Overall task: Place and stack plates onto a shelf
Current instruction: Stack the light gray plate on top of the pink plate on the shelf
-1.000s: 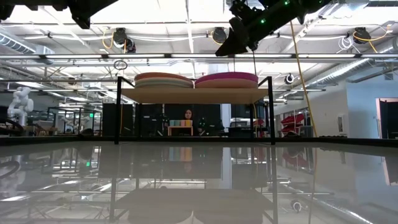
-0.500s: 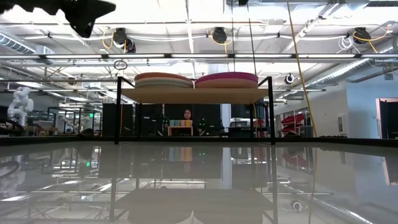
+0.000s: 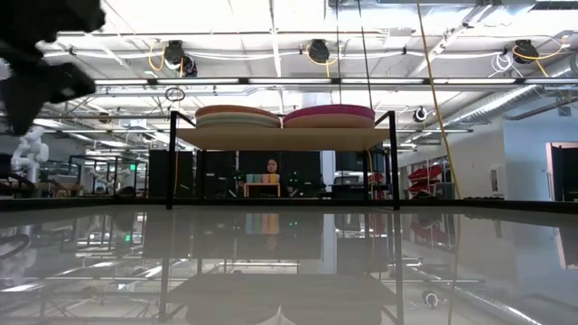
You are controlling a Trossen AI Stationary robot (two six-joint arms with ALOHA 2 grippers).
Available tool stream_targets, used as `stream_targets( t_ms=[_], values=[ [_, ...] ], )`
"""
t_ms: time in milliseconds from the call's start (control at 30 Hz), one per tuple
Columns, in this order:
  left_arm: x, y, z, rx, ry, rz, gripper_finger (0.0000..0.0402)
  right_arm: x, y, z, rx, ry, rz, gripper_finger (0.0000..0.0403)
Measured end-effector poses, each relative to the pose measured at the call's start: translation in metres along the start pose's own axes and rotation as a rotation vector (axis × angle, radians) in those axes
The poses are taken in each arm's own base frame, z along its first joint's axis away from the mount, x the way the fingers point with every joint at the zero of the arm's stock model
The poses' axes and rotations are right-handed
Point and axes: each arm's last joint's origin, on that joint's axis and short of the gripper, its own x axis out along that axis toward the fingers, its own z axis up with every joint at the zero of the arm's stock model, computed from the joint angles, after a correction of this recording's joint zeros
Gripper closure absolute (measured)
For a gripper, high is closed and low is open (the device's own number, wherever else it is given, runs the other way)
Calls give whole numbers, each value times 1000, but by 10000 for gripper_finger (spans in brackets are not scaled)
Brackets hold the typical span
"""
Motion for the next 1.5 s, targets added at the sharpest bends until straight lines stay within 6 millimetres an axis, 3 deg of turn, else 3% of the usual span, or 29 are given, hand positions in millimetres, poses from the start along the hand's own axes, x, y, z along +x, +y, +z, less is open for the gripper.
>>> stream_targets(
  t_ms=[267,633,733,933,1067,1300,1500],
  values=[
    [36,-13,-5,71,164,16,167,1,24,-19,-39,-52,73,298],
    [60,-12,-8,113,262,69,173,-2,29,-48,-23,-125,67,298],
    [60,-12,-7,144,261,66,209,-3,29,-52,-22,-140,63,298],
    [60,-10,-6,139,277,30,329,-3,29,-54,-21,-149,63,298],
    [61,-13,-3,182,248,-10,386,-4,29,-52,-32,-170,59,298],
    [55,-6,5,196,193,-55,393,-4,29,-48,-32,-207,57,298],
    [21,12,19,195,35,-60,394,-29,31,-21,9,-390,75,298]
  ],
)
